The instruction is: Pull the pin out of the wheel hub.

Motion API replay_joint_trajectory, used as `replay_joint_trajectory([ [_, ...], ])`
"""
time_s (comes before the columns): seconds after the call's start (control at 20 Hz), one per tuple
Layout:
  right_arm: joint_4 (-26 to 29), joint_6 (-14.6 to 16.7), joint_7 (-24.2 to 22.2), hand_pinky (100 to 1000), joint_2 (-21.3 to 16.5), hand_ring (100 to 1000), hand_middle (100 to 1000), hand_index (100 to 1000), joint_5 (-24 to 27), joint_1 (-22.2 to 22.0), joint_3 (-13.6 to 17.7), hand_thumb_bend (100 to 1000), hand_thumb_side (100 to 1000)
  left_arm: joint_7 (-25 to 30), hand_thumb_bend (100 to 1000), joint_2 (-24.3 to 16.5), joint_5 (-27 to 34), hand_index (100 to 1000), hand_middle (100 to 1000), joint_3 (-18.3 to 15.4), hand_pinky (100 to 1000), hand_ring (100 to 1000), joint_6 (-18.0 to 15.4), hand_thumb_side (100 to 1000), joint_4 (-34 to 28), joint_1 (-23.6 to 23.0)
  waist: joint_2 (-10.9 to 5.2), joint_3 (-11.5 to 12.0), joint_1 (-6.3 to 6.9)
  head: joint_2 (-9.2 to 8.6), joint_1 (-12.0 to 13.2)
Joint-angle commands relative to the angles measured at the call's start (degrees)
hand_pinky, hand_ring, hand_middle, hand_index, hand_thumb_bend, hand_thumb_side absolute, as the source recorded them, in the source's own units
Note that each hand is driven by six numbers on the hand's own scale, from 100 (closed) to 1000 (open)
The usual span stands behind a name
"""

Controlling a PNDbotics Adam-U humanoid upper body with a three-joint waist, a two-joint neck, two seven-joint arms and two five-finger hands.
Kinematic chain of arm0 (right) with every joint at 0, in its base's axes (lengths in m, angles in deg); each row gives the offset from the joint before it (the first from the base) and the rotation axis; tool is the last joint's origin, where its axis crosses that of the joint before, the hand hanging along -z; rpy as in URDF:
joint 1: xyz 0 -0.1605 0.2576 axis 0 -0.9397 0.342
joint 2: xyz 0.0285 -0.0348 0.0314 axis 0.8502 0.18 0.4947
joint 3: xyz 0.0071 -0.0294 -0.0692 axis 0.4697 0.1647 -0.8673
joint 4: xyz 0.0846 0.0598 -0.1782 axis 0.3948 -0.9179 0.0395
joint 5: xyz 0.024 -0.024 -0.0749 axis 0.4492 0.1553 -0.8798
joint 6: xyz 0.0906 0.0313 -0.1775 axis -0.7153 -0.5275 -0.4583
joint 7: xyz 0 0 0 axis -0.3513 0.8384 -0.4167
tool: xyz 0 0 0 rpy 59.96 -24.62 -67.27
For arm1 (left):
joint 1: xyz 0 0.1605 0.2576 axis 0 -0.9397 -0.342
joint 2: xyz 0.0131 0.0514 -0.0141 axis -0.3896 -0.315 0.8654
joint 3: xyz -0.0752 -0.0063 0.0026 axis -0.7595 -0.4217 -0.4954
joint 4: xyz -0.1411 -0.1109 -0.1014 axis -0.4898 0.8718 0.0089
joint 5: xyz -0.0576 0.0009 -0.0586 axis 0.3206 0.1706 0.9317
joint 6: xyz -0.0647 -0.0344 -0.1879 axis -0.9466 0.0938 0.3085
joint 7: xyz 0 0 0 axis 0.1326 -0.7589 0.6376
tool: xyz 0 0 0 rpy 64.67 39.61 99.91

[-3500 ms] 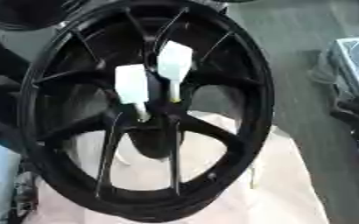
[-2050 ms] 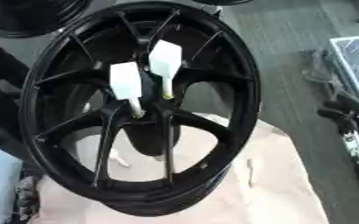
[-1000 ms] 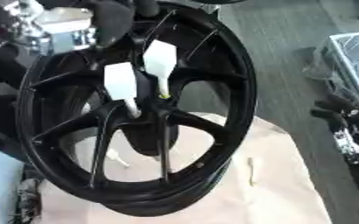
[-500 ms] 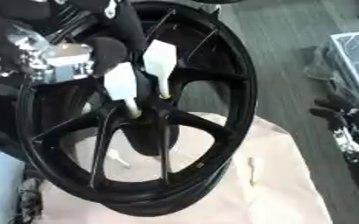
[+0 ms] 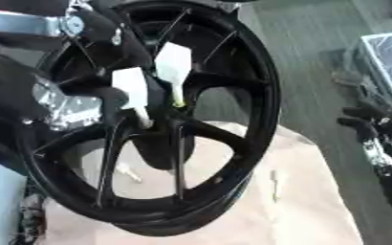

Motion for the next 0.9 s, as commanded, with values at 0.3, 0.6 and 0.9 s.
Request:
replay_joint_trajectory([
  [0.3,1.0,-0.6,-0.1,1000,-0.9,826,818,919,-0.7,0.3,0.1,100,660,4.3,298,-2.3,-3.8,927,788,-1.4,948,883,4.8,870,-0.5,-1.2,-0.44,-0.3,-0.17,0.33,0.2],
  [0.6,1.0,-0.9,-0.2,1000,-0.6,824,816,917,-1.2,0.6,0.0,100,663,4.3,327,-2.8,-5.1,958,795,-2.2,955,885,6.3,568,-0.5,-2.6,-0.04,-0.4,-0.09,0.33,0.3],
  [0.9,1.0,-1.2,-0.4,1000,-0.6,821,814,917,-1.5,0.9,-0.1,100,666,4.1,417,-2.8,-7.4,954,800,-3.5,959,892,7.5,236,-0.5,-3.3,0.22,-0.5,-0.03,0.33,0.3],
])
